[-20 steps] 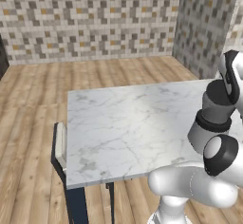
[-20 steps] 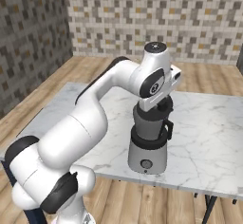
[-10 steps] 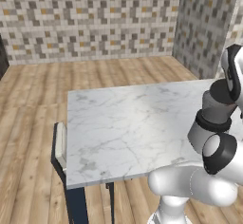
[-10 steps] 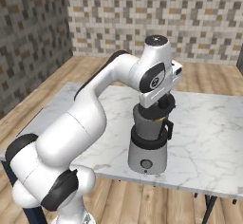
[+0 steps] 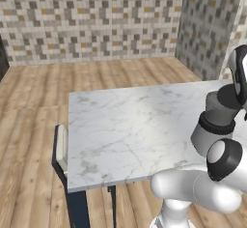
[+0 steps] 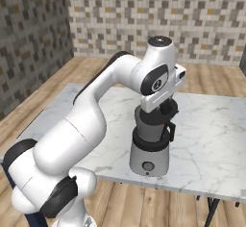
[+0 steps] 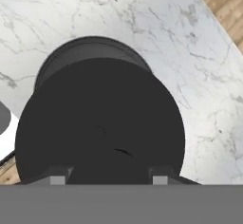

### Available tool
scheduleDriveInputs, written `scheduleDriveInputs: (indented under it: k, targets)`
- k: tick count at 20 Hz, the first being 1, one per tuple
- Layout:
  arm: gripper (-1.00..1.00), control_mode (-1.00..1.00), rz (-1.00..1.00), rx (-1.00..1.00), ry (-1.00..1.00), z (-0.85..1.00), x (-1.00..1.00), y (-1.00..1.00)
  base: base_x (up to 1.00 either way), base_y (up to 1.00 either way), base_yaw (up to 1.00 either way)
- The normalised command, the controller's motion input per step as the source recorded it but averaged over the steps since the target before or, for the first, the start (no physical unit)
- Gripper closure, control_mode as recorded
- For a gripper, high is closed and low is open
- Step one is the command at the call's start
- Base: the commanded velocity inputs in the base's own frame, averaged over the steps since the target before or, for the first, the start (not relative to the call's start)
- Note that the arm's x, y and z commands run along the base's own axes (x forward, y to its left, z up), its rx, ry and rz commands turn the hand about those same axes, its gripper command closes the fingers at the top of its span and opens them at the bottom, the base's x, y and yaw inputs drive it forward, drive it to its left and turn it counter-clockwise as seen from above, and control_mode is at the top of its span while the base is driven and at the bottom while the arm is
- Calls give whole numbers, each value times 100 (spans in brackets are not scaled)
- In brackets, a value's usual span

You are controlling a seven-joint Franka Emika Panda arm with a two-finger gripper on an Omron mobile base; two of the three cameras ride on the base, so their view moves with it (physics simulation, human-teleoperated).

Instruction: Open the blender lid, put the banana in the blender, close the lid, and start the blender.

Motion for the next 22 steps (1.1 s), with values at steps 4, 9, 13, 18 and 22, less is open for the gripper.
scheduleDriveInputs:
  k: [4,9,13,18,22]
  targets:
    - [100,-100,0,4,0,-10,0,0,0,0,0]
    - [100,-100,0,4,-2,-2,11,0,0,0,0]
    - [100,-100,0,3,-4,-2,32,0,0,0,0]
    - [100,-100,2,5,-9,-5,28,0,0,0,0]
    - [100,-100,4,6,-13,-24,2,0,0,0,0]
